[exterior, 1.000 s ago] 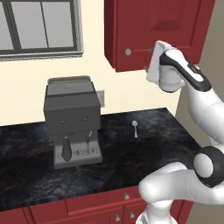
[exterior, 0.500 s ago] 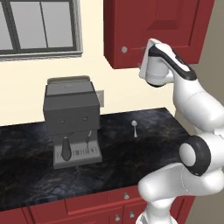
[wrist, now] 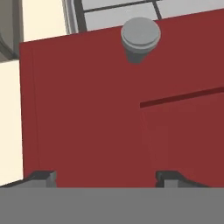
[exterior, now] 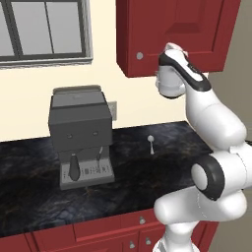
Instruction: Close all open cabinet doors.
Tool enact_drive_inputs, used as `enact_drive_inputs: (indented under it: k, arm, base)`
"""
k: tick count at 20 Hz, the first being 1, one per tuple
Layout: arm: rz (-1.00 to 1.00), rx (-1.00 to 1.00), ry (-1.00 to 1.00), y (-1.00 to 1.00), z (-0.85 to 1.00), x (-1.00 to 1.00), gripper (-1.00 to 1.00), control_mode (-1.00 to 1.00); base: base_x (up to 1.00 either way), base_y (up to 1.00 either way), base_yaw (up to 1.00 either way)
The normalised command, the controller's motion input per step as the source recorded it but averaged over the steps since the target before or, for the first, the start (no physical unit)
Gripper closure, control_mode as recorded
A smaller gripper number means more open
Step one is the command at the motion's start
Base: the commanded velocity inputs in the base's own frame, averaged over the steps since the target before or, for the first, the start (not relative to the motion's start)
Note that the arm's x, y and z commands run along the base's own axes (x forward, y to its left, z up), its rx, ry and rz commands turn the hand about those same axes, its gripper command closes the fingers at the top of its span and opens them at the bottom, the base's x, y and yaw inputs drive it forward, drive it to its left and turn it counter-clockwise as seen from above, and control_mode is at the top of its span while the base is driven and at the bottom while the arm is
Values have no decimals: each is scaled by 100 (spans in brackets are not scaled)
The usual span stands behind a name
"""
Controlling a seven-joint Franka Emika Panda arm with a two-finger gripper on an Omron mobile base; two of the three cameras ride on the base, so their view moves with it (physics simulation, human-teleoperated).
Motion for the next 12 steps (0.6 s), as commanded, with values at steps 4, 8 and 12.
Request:
enact_drive_inputs:
  k: [4,8,12]
  arm:
    - [-4,0,0,-3,25,-17,-100,-100]
    - [-14,0,7,-10,30,-24,-100,-100]
    - [-12,0,11,-31,32,-37,-100,-100]
  base:
    - [0,0,0]
    - [0,0,0]
    - [0,0,0]
